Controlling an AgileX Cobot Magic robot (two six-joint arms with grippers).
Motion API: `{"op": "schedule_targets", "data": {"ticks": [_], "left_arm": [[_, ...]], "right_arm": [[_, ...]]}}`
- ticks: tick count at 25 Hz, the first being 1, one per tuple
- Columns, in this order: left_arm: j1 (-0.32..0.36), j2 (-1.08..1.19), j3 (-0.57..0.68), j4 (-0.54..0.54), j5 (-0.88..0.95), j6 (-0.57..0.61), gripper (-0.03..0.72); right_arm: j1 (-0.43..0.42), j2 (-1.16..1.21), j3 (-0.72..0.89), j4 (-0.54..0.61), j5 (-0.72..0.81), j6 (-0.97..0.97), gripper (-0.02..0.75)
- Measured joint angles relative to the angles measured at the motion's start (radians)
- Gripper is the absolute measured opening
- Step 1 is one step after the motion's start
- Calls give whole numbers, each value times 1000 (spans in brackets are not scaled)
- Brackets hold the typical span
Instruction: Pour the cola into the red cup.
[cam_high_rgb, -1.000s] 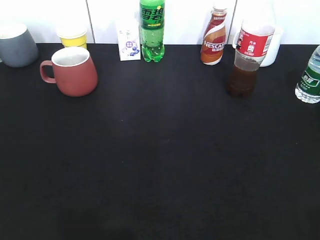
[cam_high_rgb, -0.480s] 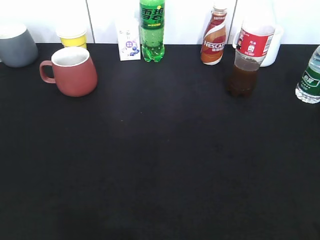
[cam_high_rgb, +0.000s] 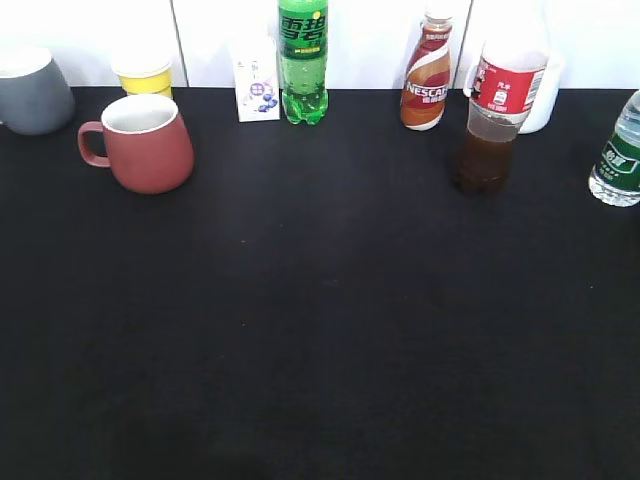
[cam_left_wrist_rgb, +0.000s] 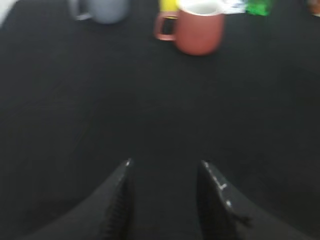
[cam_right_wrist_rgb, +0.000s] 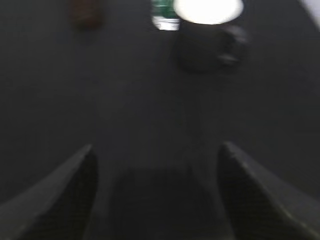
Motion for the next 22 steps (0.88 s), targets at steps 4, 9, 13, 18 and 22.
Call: {"op": "schedule_targets", "data": {"ticks": [4, 9, 13, 18, 22], "left_arm": [[4, -4, 0, 0, -1, 0, 318], [4, -5, 1, -1, -2, 0, 271], [4, -26, 2, -3, -3, 0, 263], [4, -26, 2, -3, -3, 0, 244], [4, -26, 2, -3, -4, 0, 238]], "right_arm": [[-100, 0, 0, 1, -1, 0, 559], [-156, -41, 0, 1, -3, -1, 559], [-160, -45, 0, 2, -4, -1, 557], [-160, -45, 0, 3, -4, -1, 556], [-160, -45, 0, 4, -4, -1, 556]]}}
